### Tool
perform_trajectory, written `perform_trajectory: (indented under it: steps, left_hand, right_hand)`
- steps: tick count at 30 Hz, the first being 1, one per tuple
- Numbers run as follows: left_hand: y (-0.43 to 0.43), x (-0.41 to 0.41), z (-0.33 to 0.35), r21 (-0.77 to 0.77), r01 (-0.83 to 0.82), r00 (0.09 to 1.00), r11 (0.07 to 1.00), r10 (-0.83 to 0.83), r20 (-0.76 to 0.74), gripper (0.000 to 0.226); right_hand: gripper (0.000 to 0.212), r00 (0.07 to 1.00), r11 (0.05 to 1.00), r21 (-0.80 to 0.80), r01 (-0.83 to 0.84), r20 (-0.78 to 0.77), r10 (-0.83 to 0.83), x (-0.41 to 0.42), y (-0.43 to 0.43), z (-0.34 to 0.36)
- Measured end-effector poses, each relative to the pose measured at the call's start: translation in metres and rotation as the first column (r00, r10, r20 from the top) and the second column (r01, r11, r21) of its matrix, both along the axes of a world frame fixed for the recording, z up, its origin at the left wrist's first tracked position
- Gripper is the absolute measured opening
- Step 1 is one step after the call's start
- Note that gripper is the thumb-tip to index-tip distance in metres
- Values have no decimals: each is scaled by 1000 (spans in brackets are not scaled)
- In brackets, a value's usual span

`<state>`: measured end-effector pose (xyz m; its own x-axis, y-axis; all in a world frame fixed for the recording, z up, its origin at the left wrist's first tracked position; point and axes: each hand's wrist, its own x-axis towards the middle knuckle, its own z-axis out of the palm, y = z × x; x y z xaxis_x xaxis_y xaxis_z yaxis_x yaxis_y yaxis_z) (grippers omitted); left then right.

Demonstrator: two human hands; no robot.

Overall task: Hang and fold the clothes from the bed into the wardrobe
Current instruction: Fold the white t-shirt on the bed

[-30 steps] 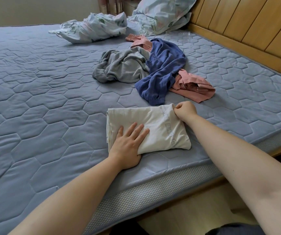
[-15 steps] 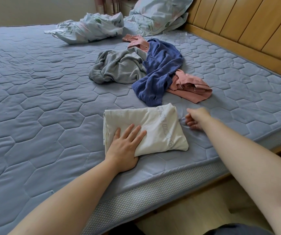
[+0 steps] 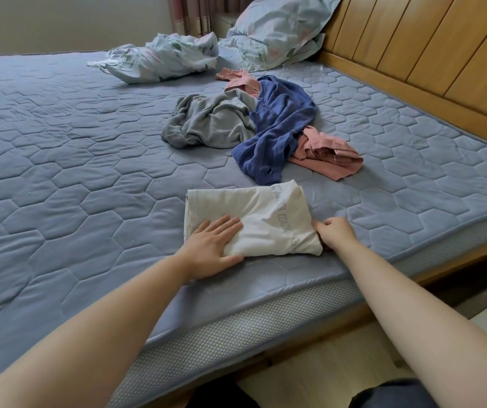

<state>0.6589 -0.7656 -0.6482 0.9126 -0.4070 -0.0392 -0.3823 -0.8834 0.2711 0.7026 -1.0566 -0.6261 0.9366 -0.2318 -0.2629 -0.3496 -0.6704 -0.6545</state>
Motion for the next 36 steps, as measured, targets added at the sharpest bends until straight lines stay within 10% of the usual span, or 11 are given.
perform_trajectory:
  steps: [4, 8, 14, 18, 22, 26, 30, 36]
  left_hand:
    - [17, -1, 1, -229, -436, 899, 870, 433, -69, 55]
    - [11, -4, 9, -445, -776, 603, 448, 735, -312, 85]
    - [10, 8, 32, -428, -903, 419, -44, 136, -898, 49]
    - [7, 6, 28, -441, -895, 445, -60, -61, -894, 36]
    - [3, -4, 10, -395, -918, 393, 41, -44, -918, 35]
    - [2, -5, 2, -404, -914, 402, 41, -40, -915, 29]
    - [0, -8, -2, -435, -900, 435, 1, -41, -899, 32]
    - [-1, -10, -9, -545, -836, 548, -65, -44, -835, 37]
  right_hand:
    - [55, 971, 805, 549, 224, -191, -140, 6, 12, 8]
    - [68, 961, 775, 599, 201, -272, -40, 4, 30, 13]
    - [38, 982, 651, 734, 190, -131, -139, 3, 32, 20]
    - [30, 985, 474, 865, 167, -170, -38, 0, 0, 37]
    - [35, 899, 852, 520, 57, -398, 182, -8, -32, 34]
    - [43, 989, 923, 360, 139, -98, -111, 20, -23, 32]
    - [36, 998, 968, 241, 61, 5, -64, 47, -2, 25]
    - [19, 889, 807, 430, 404, 22, -457, 72, -17, 32]
